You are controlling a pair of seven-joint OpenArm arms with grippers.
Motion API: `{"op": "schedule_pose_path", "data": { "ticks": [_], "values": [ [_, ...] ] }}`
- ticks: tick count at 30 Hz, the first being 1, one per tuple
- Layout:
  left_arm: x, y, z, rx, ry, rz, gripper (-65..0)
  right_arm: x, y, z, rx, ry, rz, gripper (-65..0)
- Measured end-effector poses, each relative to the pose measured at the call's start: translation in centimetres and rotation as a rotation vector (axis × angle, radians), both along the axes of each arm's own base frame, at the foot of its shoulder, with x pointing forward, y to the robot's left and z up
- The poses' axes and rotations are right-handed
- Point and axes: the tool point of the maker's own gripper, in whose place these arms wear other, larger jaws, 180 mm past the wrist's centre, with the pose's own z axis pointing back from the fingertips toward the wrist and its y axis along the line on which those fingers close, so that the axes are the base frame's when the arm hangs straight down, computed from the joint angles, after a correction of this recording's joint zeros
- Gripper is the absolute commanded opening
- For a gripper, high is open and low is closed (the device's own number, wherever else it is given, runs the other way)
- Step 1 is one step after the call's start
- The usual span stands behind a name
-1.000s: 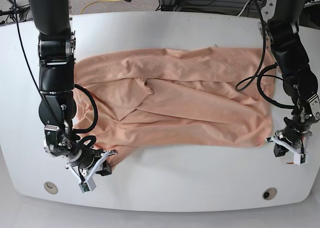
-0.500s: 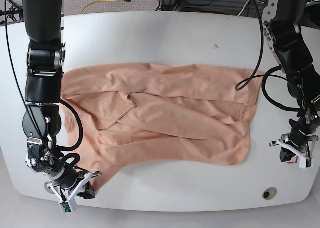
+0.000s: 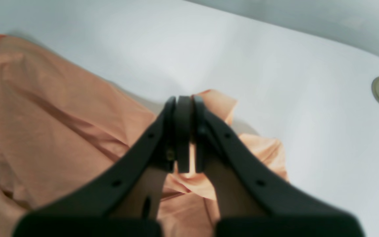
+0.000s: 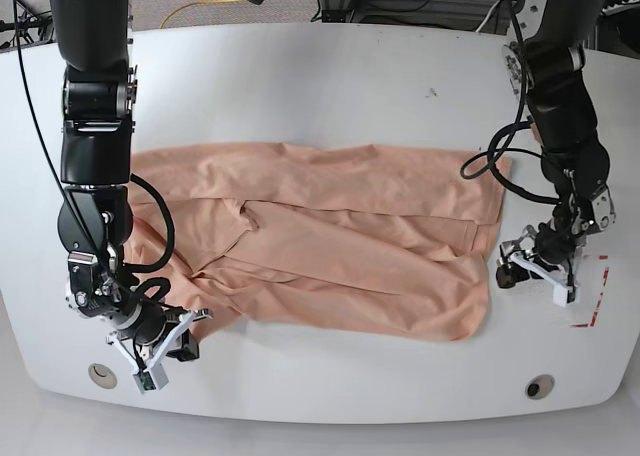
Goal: Fold the T-shirt properly
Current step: 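Drag the shirt edge away from the robot base with both grippers, then grasp the opposite shirt edge with both grippers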
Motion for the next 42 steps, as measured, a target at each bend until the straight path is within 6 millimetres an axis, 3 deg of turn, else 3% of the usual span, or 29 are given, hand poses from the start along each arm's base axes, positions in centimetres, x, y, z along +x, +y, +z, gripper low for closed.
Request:
{"op": "schedule_pose_path", "data": {
  "ticks": [3, 9, 12, 17, 19, 23, 27, 31, 34, 40, 42],
  "values": [
    [0.7, -1.9, -0.3, -0.07, -0.026, -0.003, -23.5, -0.1, -0.1, -0.3, 0.0, 0.005, -0.001, -65.0],
    [-0.4, -4.2, -2.7, -0.118, 0.033, -0.022, -23.6, -0.4, 0.1, -0.8, 0.005, 0.015, 0.002, -62.3],
    [-1.0, -4.3, -2.3, -0.089, 0.044, -0.041, -23.6, -0.4, 0.1, -0.8, 0.007, 0.016, -0.001, -47.7],
    [-1.2, -2.8, 1.4, -0.002, -0.061, -0.041, -23.6, -0.3, -0.7, -0.4, 0.03, 0.006, -0.031, -8.7],
    [-1.4, -2.6, 2.4, 0.026, -0.088, -0.043, -23.6, -0.1, -1.7, 0.3, 0.067, -0.013, -0.065, -1.3],
    [-2.6, -2.7, 2.7, 0.075, -0.037, -0.076, -23.6, -0.1, -5.3, 2.3, 0.111, -0.063, -0.162, -1.0],
    [-4.1, -3.2, 4.0, 0.14, -0.05, -0.145, -23.6, -2.1, -9.4, 2.7, 0.157, -0.074, -0.261, -1.0],
    [-7.4, -2.0, 4.0, 0.221, -0.004, -0.179, -23.6, -6.8, -14.3, 0.0, 0.172, -0.007, -0.399, -1.0],
    [-9.9, -0.7, 3.4, 0.269, 0.08, -0.161, -23.6, -10.5, -16.3, -2.7, 0.212, 0.058, -0.443, -1.0],
    [-13.0, -1.6, 3.7, 0.356, 0.086, -0.243, -23.6, -16.3, -17.3, -7.0, 0.35, 0.148, -0.488, -1.0],
    [-14.3, -1.7, 3.0, 0.377, 0.114, -0.268, -23.6, -18.0, -17.6, -8.5, 0.35, 0.188, -0.509, -1.7]
  ]
}}
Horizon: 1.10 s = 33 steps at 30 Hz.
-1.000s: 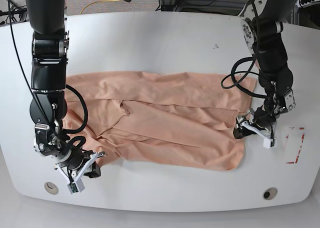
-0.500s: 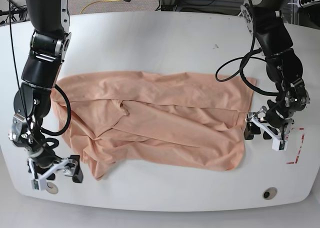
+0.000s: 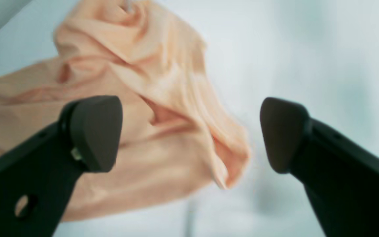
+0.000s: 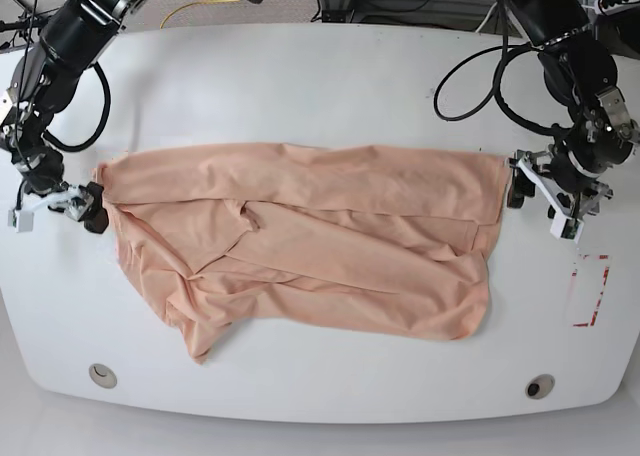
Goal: Fold the T-shirt properly
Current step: 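Grasp the opposite shirt edge with both grippers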
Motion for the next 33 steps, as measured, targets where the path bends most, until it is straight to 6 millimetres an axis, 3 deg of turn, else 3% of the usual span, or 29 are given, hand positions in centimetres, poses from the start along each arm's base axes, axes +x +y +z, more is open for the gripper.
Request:
{"op": "schedule_pose_path", "data": {
  "ticks": [5, 8, 18, 22, 29, 33],
  "values": [
    [-2.4, -0.1, -1.3, 0.026, 0.052, -0.018, -23.6, -2.0, 0.5, -1.9, 0.031, 0.045, 0.002, -8.4],
    [-3.1, -0.1, -1.8, 0.03, 0.071, -0.019, -23.6, -2.8, 0.4, -2.5, 0.032, 0.042, -0.01, -8.9],
    [-3.7, -0.2, -2.3, 0.027, 0.086, -0.02, -23.6, -4.9, 1.6, -7.0, 0.049, 0.132, 0.016, -9.5],
    [-3.5, -0.2, -2.2, 0.026, 0.08, -0.021, -23.6, -4.4, 1.5, -7.2, 0.049, 0.099, 0.017, -10.1],
    [-2.3, -1.6, -1.7, 0.002, 0.032, -0.04, -23.1, -3.9, 2.9, -7.6, 0.079, 0.091, 0.023, -35.0],
    [-2.0, -2.8, -2.4, -0.051, 0.034, -0.045, -22.8, -4.0, 2.8, -7.7, 0.075, 0.1, 0.022, -43.0]
  ]
}}
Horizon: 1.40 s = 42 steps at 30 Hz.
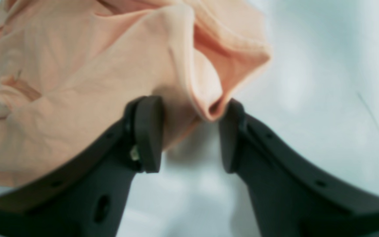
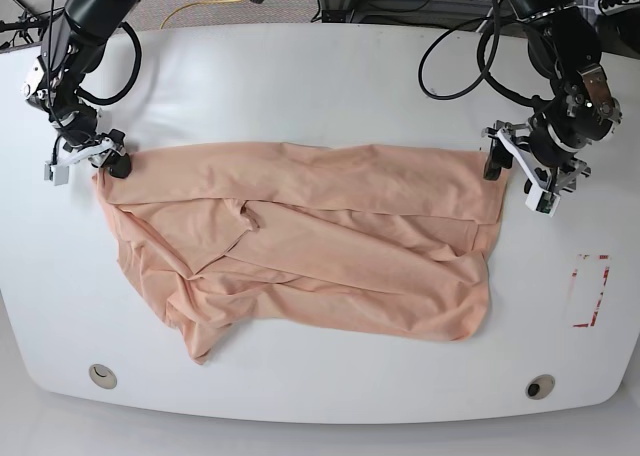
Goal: Fold the T-shirt properly
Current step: 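Grasp the opposite shirt edge with both grippers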
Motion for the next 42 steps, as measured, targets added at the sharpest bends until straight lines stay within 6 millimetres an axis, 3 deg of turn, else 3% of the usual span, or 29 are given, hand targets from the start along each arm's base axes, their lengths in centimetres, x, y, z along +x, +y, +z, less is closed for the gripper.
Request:
{"op": "schedule_pose_path", "data": {
  "ticks": [5, 10, 14, 20, 22, 24, 28, 37, 42],
  "values": [
    [-0.1, 1.4, -3.0, -0.045, 0.087, 0.089, -19.4, 0.6, 1.1, -0.3, -0.017, 0.022, 0.051, -48.5],
    [0.2, 1.7, -3.9, -0.091, 0.077, 0.103, -14.9, 1.0, 2.4, -0.5, -0.014, 0.025, 0.099, -58.7],
    [-0.3, 2.2, -5.4, -0.105, 0.116, 0.119, -14.7, 0.7, 1.9, -0.6, -0.026, 0.037, 0.096, -58.5],
    [0.9, 2.1, -5.5, -0.146, 0.099, 0.131, -15.4, 0.8, 2.2, -0.6, -0.02, 0.035, 0.098, -59.0],
    [1.0, 1.9, -5.6, -0.151, 0.102, 0.126, -20.6, 0.8, 2.2, -0.6, -0.02, 0.035, 0.098, -59.1],
    [0.9, 1.7, -5.7, -0.153, 0.103, 0.117, -31.2, 0.8, 2.2, -0.6, -0.02, 0.035, 0.099, -59.5],
    [1.1, 1.4, -6.1, -0.189, 0.098, 0.108, -63.3, 0.8, 2.2, -0.6, -0.02, 0.035, 0.098, -65.0],
    [1.4, 0.4, -6.7, -0.244, 0.095, 0.072, -65.0, 0.6, 2.2, -0.7, -0.019, 0.04, 0.099, -65.0],
    [-1.1, 0.8, -6.8, -0.174, 0.15, 0.044, -65.0, -1.6, 2.4, -0.9, -0.038, 0.069, 0.118, -65.0]
  ]
}}
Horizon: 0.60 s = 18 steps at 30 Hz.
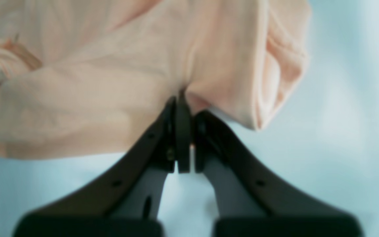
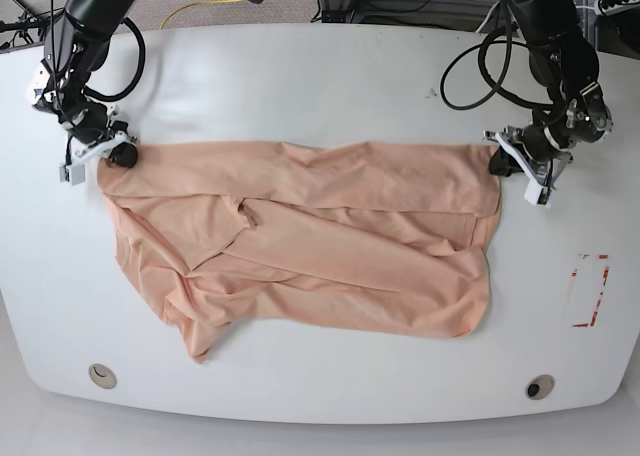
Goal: Fold the T-shirt properly
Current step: 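Grasp the opposite shirt edge with both grippers, then pull the grasped edge toward the robot base and release it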
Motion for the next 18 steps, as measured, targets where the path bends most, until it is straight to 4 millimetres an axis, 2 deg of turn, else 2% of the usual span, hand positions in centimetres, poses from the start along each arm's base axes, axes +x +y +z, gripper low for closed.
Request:
{"op": "schedule_pose_path", "data": {
  "ticks": [5, 11, 18],
  "values": [
    [-2.4, 1.3, 0.3, 0.096, 0.053, -0.033, -65.0, -2.7, 0.9, 0.2, -0.016, 0.002, -0.011, -65.0],
    [-6.9, 4.5, 0.4, 0.197, 0.128, 0.001, -65.0, -6.7, 2.6, 0.0, -0.027, 0.064, 0.005, -65.0],
    [-10.9, 6.9, 0.7, 0.288, 0.202, -0.013, -65.0, -11.0, 5.1, 0.2, -0.045, 0.131, 0.037, -65.0]
  ]
}}
